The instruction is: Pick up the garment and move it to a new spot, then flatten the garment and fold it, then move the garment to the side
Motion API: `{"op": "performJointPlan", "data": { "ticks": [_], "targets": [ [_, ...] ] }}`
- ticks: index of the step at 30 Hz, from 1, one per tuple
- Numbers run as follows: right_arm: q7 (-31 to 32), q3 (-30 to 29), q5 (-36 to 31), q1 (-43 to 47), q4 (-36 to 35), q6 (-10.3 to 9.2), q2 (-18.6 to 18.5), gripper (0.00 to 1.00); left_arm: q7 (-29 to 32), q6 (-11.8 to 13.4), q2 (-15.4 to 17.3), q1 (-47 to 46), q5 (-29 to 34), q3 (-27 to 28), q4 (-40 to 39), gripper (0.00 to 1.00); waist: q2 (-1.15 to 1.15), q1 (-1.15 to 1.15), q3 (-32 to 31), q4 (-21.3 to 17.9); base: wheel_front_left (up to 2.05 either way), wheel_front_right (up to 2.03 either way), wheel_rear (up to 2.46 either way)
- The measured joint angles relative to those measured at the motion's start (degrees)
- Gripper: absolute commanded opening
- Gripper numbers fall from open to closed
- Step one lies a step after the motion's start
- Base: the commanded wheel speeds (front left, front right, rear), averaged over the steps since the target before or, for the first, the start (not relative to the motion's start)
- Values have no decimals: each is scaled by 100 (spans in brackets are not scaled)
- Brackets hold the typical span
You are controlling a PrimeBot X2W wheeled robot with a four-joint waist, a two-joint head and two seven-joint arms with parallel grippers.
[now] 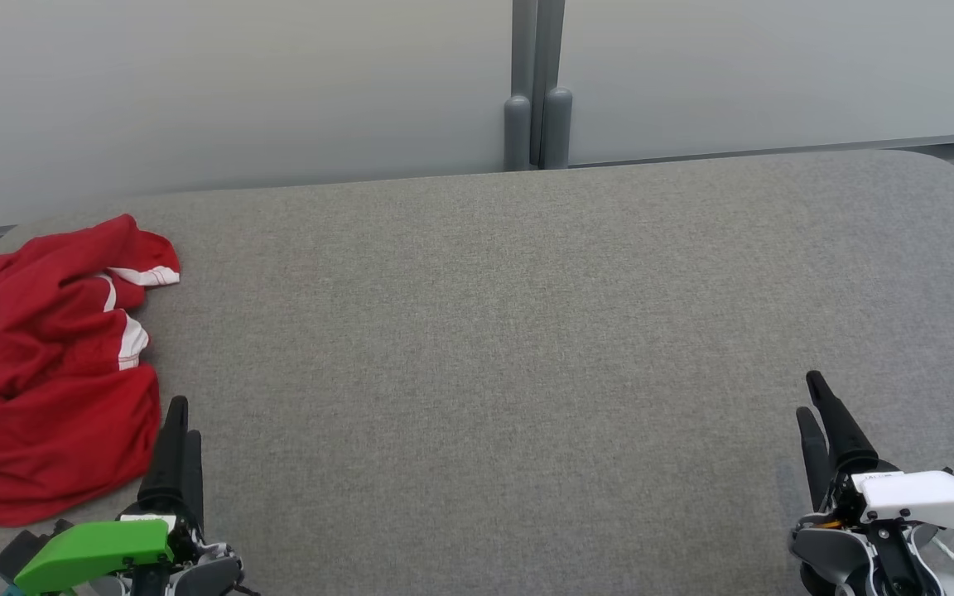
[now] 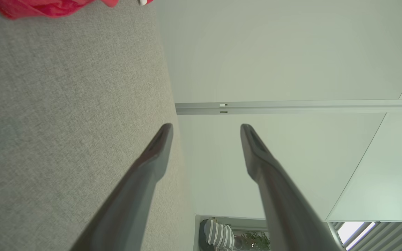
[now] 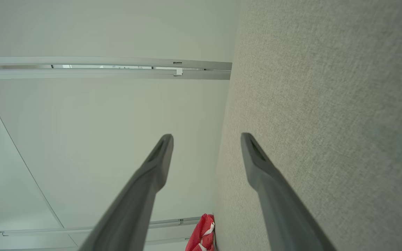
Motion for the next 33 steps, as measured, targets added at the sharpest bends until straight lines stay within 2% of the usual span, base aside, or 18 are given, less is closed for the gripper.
{"op": "performJointPlan", "data": {
  "ticks": [8, 16, 24, 25, 33],
  "targets": [
    [-198, 68, -898, 18, -200, 0, -5, 100, -225, 0, 53, 29, 411, -159, -2, 100, 0, 0, -3, 3, 0, 0, 0],
    [-388, 107, -2073, 72, -419, 0, -16, 100, -415, 0, 79, 34, 1138, -233, -10, 100, 0, 0, 2, 10, 0, 0, 0],
    [-566, 186, -3310, 121, -563, 1, -55, 100, -587, 0, 90, 61, 2118, -234, -80, 100, 0, 0, 6, 13, 0, 0, 0],
    [-597, 212, -3594, 124, -591, 1, -75, 100, -621, 0, 92, 71, 2387, -242, -93, 100, 0, 0, 6, 13, 0, 0, 0],
    [-759, 319, -4562, 128, -619, 1, -136, 100, -770, -1, 178, 91, 3457, -336, -163, 100, 0, 0, 7, 7, 0, 0, 0]
  ]
}}
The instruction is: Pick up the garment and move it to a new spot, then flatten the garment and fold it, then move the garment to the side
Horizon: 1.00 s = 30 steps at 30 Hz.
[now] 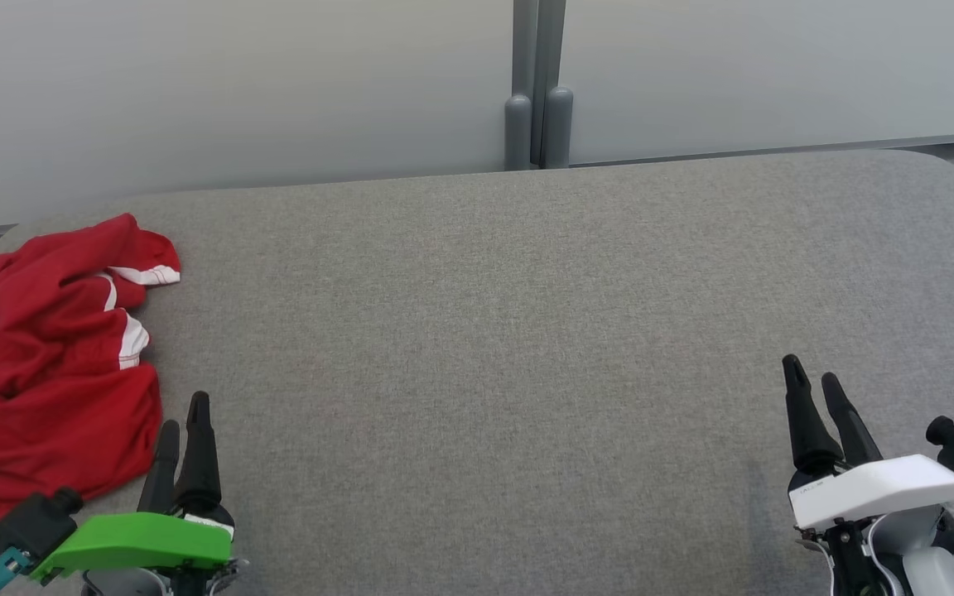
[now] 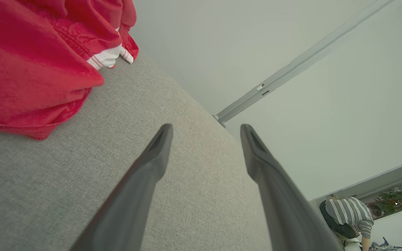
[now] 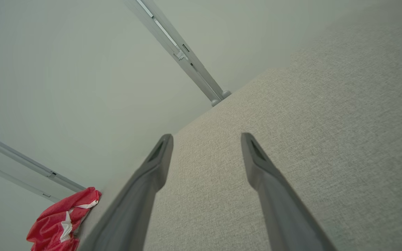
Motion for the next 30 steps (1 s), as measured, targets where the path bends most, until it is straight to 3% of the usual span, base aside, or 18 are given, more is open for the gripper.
{"op": "performJointPlan", "data": {
  "ticks": [12, 30],
  "targets": [
    [-229, 101, -1122, -2, 37, 1, -112, 100, -231, -5, 145, 121, 1400, -162, -129, 100, 0, 0, -23, 10, 0, 0, 0],
    [-510, 134, -2330, 22, 38, 2, -163, 100, -504, -7, 267, 204, 2586, -310, -143, 100, 0, 0, -28, -4, 0, 0, 0]
  ]
}}
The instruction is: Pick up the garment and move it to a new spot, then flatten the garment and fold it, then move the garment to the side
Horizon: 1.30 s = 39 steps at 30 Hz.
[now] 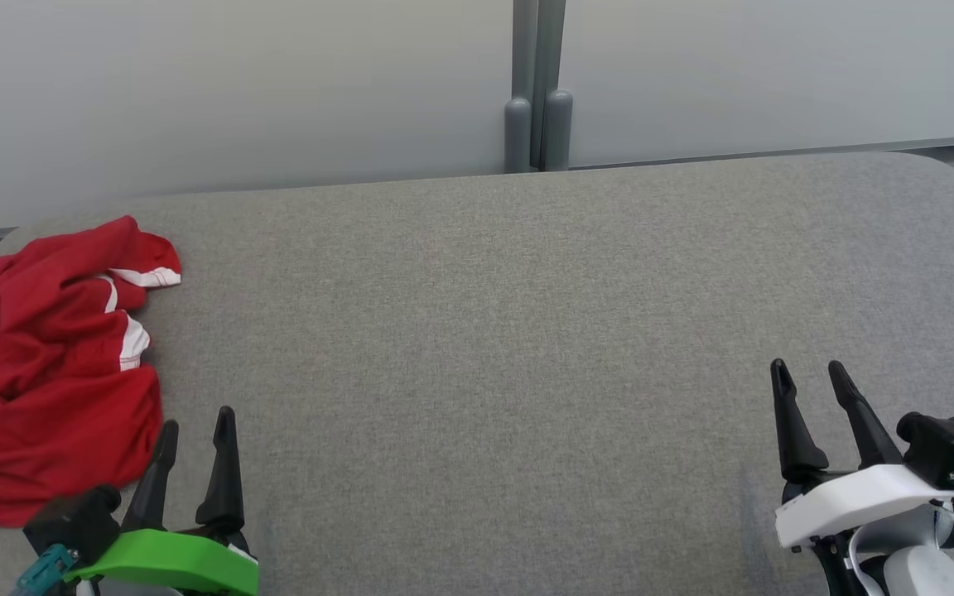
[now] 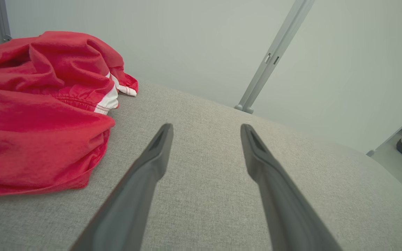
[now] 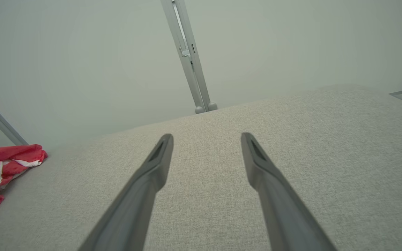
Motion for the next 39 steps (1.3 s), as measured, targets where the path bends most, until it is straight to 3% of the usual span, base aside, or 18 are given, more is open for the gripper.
{"op": "performJointPlan", "data": {
  "ticks": [39],
  "targets": [
    [-475, -70, -1422, 177, 47, 8, -10, 100, -448, -9, 69, 142, 1469, 46, 286, 100, 0, 0, -8, -47, 0, 0, 0]
  ]
}}
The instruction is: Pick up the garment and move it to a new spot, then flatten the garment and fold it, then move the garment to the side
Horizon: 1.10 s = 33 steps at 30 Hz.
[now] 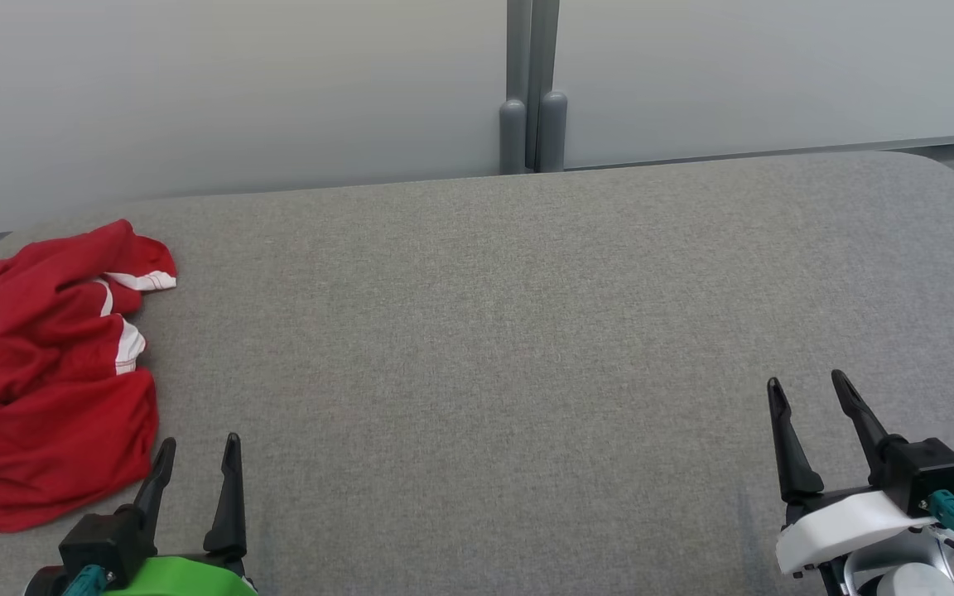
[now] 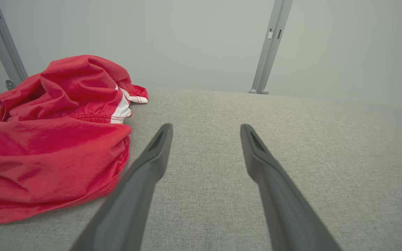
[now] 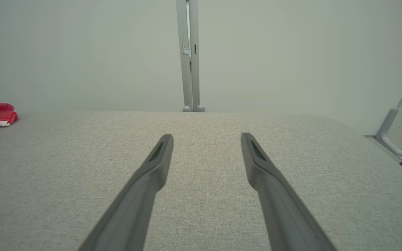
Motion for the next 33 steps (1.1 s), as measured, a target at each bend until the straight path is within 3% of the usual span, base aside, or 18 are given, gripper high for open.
{"op": "performJointPlan", "data": {
  "ticks": [12, 33],
  "targets": [
    [-125, -31, -463, 34, -10, 0, 8, 100, -125, -1, 9, 22, 401, -10, 18, 100, 0, 0, 13, -15, 0, 0, 0],
    [-126, -133, -413, 47, -37, 0, 37, 100, -131, -1, 8, 34, 413, -34, 10, 100, 0, 0, 29, 44, 0, 0, 0]
  ]
}}
